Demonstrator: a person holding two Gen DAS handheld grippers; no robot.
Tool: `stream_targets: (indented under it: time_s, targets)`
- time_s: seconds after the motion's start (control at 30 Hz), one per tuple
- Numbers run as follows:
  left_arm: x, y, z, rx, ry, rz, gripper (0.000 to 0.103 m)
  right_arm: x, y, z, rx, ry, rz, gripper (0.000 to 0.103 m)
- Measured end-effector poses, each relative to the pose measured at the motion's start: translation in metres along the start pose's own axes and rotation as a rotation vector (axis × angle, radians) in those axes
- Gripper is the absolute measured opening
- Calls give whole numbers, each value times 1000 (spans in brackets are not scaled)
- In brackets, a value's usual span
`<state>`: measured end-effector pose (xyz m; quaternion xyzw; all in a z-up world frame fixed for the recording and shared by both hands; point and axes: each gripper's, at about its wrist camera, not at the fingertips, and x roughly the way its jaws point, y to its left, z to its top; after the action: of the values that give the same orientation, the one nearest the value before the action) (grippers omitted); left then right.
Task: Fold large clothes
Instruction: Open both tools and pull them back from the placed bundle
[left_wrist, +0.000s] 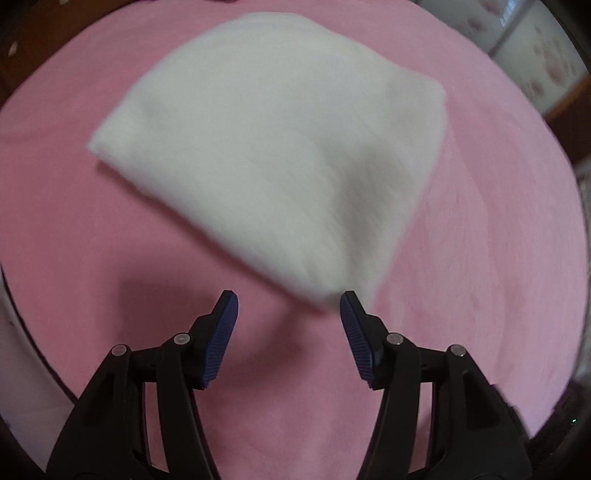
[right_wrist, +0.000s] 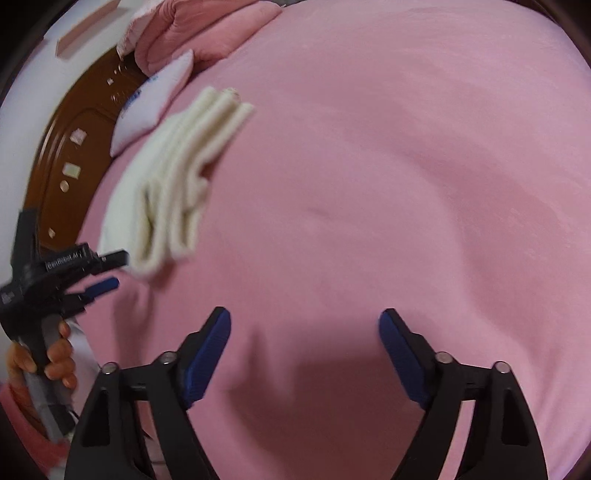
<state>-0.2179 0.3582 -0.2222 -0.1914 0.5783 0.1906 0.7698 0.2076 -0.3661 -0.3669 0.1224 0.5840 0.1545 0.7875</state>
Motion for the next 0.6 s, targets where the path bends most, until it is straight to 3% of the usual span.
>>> stream_targets:
  time_s: [0.07,0.1,0.13,0.37,0.5,0.6]
  targets:
    - [-2,-27,-24,64,9,22,65,-36,-38,-27,-26,-12,-26,87]
    - [-1,-40,-37,86,29,22,73,-44,-50,-36,-30,-12,-45,93]
    - [0,-51,-48,99,46,25,74,-50,-62,-43,-26,-9,-60,96]
    - [-18,-158,-151,264,128,26,74,-117,-183,-101,119,12,-169,102]
    - [-48,-231,-199,446,159,-19,74,-161,-249,-136,208,76,-326,102]
    - [-87,-277,-232,547,145,-51,74,-201,-284,-156,262,127,-346,102]
